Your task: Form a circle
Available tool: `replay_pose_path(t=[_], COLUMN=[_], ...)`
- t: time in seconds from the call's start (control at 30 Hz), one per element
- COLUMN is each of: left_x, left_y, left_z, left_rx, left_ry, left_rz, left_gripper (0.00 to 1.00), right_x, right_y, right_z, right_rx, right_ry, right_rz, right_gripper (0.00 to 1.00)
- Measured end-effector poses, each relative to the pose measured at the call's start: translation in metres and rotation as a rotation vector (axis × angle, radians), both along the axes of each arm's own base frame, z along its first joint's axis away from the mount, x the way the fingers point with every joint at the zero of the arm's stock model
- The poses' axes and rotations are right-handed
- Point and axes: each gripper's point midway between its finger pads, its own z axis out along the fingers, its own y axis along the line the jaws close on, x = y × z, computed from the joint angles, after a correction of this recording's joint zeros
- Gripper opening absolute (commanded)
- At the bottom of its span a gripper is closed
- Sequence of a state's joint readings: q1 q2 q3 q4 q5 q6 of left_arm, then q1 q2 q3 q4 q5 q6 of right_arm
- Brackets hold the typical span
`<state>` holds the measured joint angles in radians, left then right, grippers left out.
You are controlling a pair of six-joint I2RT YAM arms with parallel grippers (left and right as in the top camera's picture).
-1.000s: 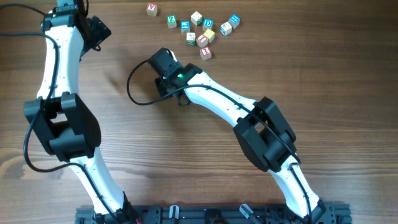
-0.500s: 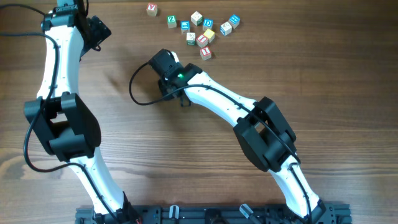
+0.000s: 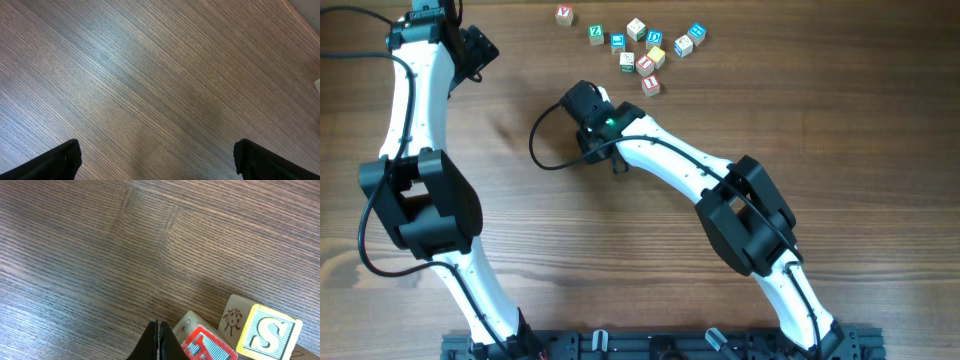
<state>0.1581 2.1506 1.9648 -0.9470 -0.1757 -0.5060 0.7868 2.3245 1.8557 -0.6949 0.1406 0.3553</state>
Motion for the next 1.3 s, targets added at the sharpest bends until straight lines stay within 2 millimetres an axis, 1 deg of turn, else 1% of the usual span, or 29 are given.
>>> replay_pose_path(t=[0.23,0.37,0.5,0.57,0.67,0.77,0.83,0.93,1.0,1.07,1.17,1.3], left_x=[0.000,0.000,0.000,0.000,0.000,0.000,0.000,0.000,0.000,0.000,0.000,0.000], left_y=[0.000,0.000,0.000,0.000,0.000,0.000,0.000,0.000,0.000,0.000,0.000,0.000], left_z=[0.000,0.000,0.000,0.000,0.000,0.000,0.000,0.000,0.000,0.000,0.000,0.000], left_rx=[0.000,0.000,0.000,0.000,0.000,0.000,0.000,0.000,0.000,0.000,0.000,0.000], left_ry=[0.000,0.000,0.000,0.000,0.000,0.000,0.000,0.000,0.000,0.000,0.000,0.000], left_rz=[0.000,0.000,0.000,0.000,0.000,0.000,0.000,0.000,0.000,0.000,0.000,0.000], left_gripper=[1.00,1.00,1.00,1.00,1.00,1.00,1.00,1.00,1.00,1.00,1.00,1.00], right_x=[0.000,0.006,0.006,0.006,0.003,0.004,0.002,-0.006,-0.013,-0.017,-0.023,-0.024], right_y=[0.000,0.009,0.012,0.010,-0.004,-0.022,-0.035,-0.053,-0.060,-0.062,-0.066,-0.067], right_z=[0.000,0.005,0.006,0.011,0.029,0.047,0.051,0.046,0.042,0.039,0.029,0.015], right_rx=[0.001,0.043,0.057,0.058,0.050,0.053,0.046,0.004,-0.021,-0.031,-0.046,-0.046], right_ry=[-0.001,-0.026,-0.021,-0.018,0.002,0.030,0.062,0.122,0.156,0.174,0.195,0.189], right_rz=[0.000,0.006,0.009,0.009,-0.013,-0.056,-0.081,-0.107,-0.111,-0.109,-0.108,-0.097], right_gripper=[0.04,0.04,0.04,0.04,0.04,0.04,0.05,0.04,0.04,0.04,0.04,0.04])
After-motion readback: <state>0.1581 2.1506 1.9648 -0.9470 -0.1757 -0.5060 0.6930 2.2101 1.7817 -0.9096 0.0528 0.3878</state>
